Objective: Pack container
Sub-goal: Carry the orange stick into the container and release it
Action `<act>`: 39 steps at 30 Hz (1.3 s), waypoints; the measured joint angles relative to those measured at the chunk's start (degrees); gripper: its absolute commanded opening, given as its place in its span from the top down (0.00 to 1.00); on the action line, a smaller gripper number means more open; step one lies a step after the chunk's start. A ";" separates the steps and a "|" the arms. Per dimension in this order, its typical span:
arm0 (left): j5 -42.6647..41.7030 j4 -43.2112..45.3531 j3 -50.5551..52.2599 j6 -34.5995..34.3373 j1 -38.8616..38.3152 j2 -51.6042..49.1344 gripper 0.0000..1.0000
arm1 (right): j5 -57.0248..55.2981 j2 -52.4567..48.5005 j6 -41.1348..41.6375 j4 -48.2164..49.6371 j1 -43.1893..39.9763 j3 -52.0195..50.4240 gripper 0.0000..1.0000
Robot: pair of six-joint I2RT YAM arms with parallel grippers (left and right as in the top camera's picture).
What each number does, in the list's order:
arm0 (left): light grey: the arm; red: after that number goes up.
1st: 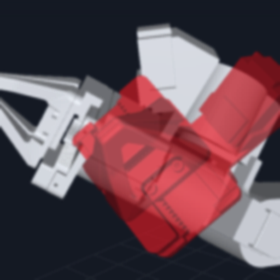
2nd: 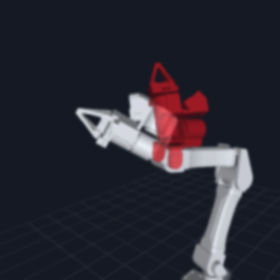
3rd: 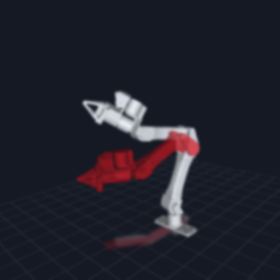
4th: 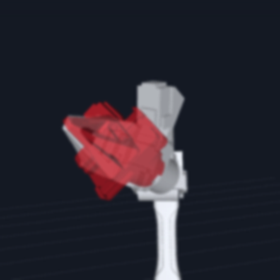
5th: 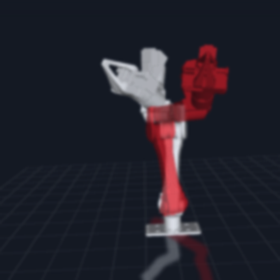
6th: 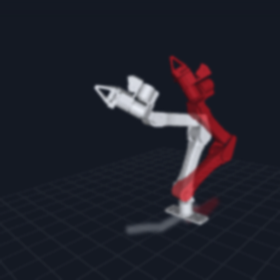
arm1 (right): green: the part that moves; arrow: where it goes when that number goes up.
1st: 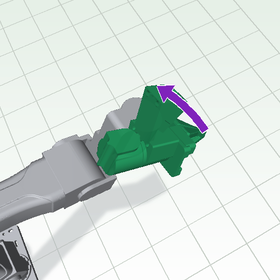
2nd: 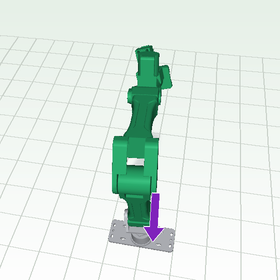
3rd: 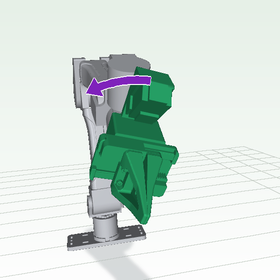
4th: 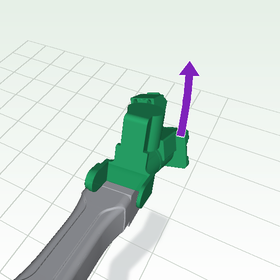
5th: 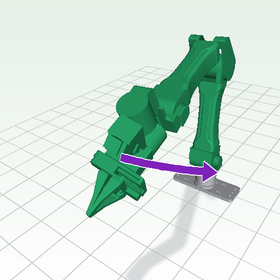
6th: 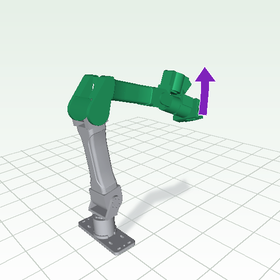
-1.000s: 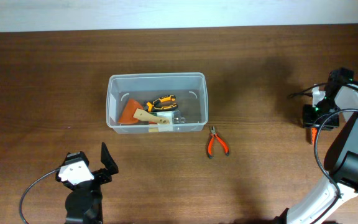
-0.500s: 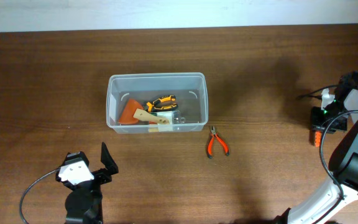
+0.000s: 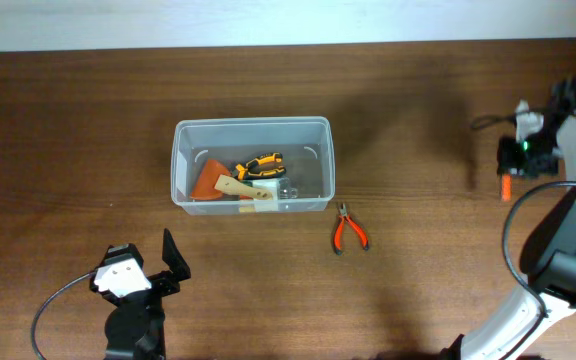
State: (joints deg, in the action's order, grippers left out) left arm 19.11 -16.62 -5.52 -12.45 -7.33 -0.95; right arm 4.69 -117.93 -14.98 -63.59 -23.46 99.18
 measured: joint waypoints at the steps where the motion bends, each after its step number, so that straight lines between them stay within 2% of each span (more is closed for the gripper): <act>1: 0.00 0.00 0.00 0.00 0.00 0.00 0.01 | 0.70 0.00 -0.02 -1.38 1.62 3.72 0.96; 7: -0.02 0.00 0.00 0.00 0.00 0.00 0.01 | 4.57 0.00 -2.51 -7.23 13.18 20.76 0.96; 11: 0.00 0.00 0.00 0.00 0.00 0.00 0.01 | 6.19 0.00 -6.16 -9.03 25.97 29.11 0.95; 17: 0.00 0.00 0.00 0.00 0.00 0.00 0.01 | 7.23 0.00 -18.58 -10.80 44.44 30.93 0.95; 22: 0.00 0.00 0.00 0.00 0.00 0.00 0.01 | 7.34 -0.04 -29.22 -12.11 53.68 30.93 0.94; 29: 0.00 0.00 0.00 0.00 0.00 0.00 0.01 | 7.48 -4.96 -35.39 -11.74 57.29 31.01 0.94; 38: 0.00 0.00 0.00 0.00 0.00 0.00 0.01 | 8.52 -19.23 -34.67 -9.90 57.29 30.97 0.94; 39: 0.00 0.00 0.00 0.00 0.00 0.00 0.01 | 8.79 -20.06 -34.18 -9.46 57.27 30.95 0.90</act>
State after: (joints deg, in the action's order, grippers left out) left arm 19.11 -16.62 -5.52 -12.45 -7.33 -0.95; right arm 13.47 -137.99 -49.17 -73.06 33.80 130.13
